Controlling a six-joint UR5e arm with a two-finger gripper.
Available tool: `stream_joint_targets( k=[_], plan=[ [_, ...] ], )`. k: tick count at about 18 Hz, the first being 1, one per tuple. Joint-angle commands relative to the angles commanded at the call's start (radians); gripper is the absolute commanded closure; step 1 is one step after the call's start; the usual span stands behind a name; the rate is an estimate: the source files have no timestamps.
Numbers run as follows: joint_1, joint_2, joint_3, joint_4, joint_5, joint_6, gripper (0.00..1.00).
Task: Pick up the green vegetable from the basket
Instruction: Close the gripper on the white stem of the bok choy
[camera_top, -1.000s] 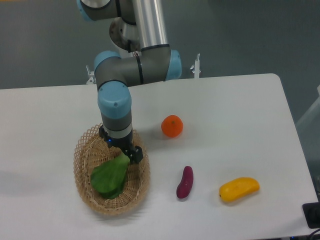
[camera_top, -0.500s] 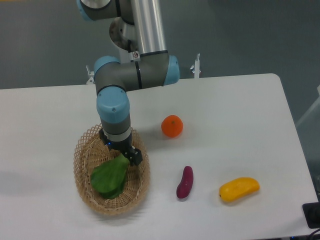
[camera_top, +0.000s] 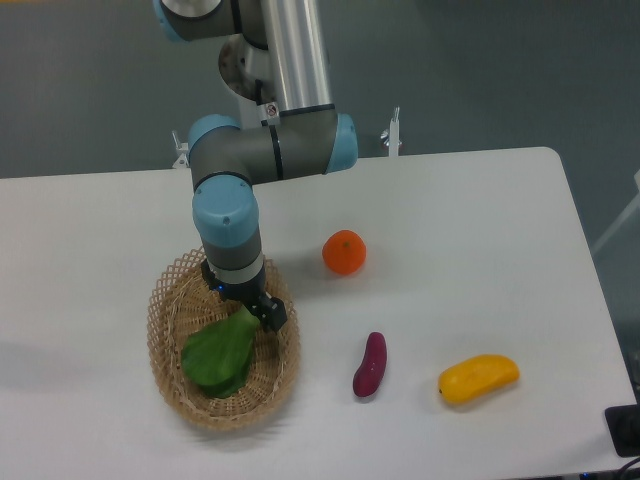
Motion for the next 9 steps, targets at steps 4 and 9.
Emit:
stream_joint_targets(
  k=[4,9],
  plan=[
    [0.0,-0.003,0.0,0.0,0.0,0.003,0.4],
    [0.0,-0.002,0.002,0.002,0.0,0.0,0.48]
  ],
)
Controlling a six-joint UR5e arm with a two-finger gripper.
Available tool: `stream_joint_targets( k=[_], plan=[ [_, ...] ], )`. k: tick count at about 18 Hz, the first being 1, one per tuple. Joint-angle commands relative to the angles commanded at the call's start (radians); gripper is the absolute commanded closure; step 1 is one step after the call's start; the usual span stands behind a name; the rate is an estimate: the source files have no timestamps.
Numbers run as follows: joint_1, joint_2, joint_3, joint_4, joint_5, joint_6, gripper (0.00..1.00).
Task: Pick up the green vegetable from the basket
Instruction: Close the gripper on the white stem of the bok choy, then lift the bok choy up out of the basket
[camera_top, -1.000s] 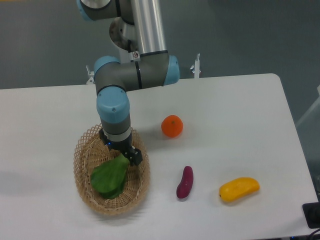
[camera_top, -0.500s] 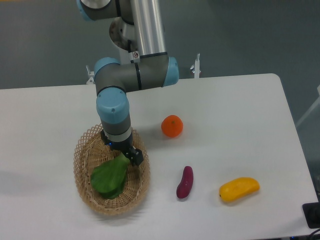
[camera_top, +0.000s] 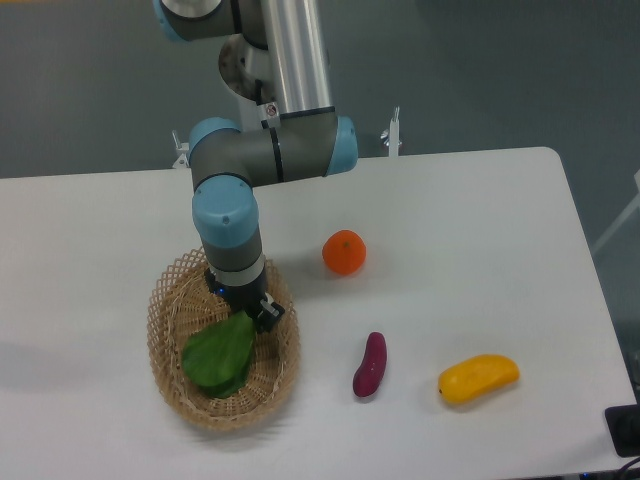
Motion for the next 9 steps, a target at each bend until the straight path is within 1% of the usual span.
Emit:
stream_joint_targets(
  k=[2,3,9],
  plan=[
    [0.0,0.0,0.0,0.0,0.0,0.0,0.5],
    [0.0,0.002,0.002,0.0,0.0,-0.002,0.57],
    [0.0,0.008,0.012,-0.002,-0.002,-0.002,0.58]
  ],
)
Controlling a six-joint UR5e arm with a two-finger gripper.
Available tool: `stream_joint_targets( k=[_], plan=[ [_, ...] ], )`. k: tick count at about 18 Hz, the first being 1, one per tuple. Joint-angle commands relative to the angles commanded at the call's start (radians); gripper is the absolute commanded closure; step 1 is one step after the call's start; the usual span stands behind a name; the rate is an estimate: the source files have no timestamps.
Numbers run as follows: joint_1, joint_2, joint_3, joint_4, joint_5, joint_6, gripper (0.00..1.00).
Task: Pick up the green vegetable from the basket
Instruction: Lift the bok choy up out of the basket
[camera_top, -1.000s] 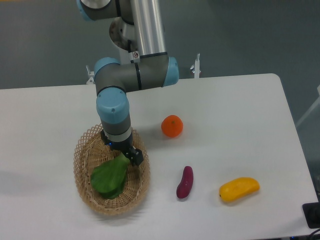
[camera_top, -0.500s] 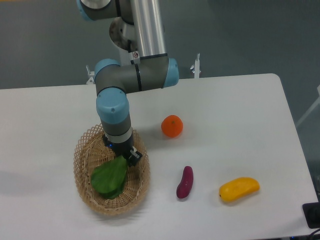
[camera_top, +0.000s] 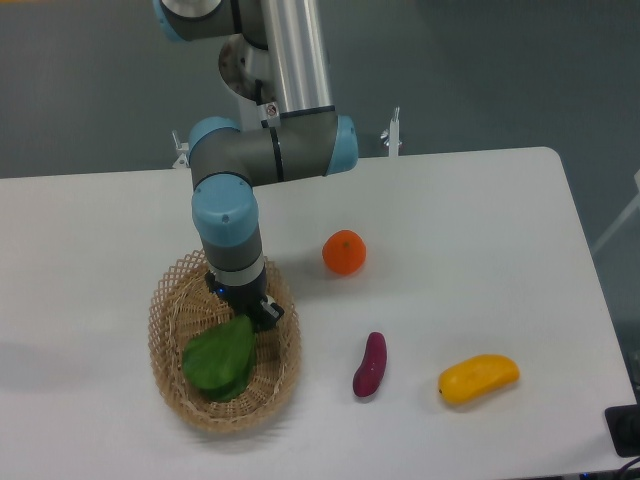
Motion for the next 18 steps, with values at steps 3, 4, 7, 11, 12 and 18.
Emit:
stream_joint_targets(
  k=[3,4,7,11,12,18],
  plan=[
    [0.0,0.012,0.002,-0.002,-0.002,0.005,0.58],
    [0.002,0.017,0.005,-0.003,-0.003,0.005,0.58],
    [0.003,0.034,0.024,-0.009,-0.008,0.006,0.58],
    [0.018,0.066,0.067,-0.021,-0.011,0.006,0.58],
    [0.032,0.069,0.072,-0.021,-0.017,0.008,0.58],
    [0.168,0.11,0.126,-0.044,-0.098,0.047,0.58]
  ],
)
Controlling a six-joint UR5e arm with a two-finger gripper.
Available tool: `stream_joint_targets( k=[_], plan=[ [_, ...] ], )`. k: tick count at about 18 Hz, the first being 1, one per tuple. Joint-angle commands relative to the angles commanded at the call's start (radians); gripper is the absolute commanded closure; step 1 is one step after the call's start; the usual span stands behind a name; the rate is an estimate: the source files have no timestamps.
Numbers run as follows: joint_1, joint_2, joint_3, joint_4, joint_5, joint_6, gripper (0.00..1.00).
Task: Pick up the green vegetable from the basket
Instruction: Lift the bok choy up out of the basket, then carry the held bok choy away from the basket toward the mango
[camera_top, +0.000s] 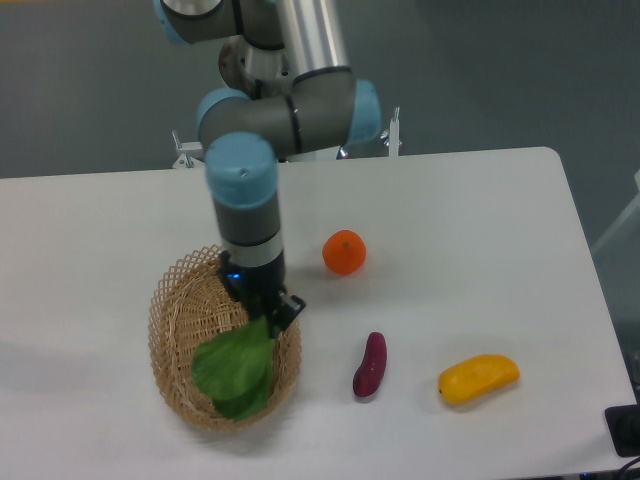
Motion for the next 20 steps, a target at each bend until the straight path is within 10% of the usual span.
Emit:
stream_joint_targets(
  k=[10,20],
  plan=[
    [0.267,0.041,0.048,-0.144,-0.065,0.345,0.58],
    [0.341,0.044,0.054,-0.187,-0.063,0.474,0.58]
  ],
)
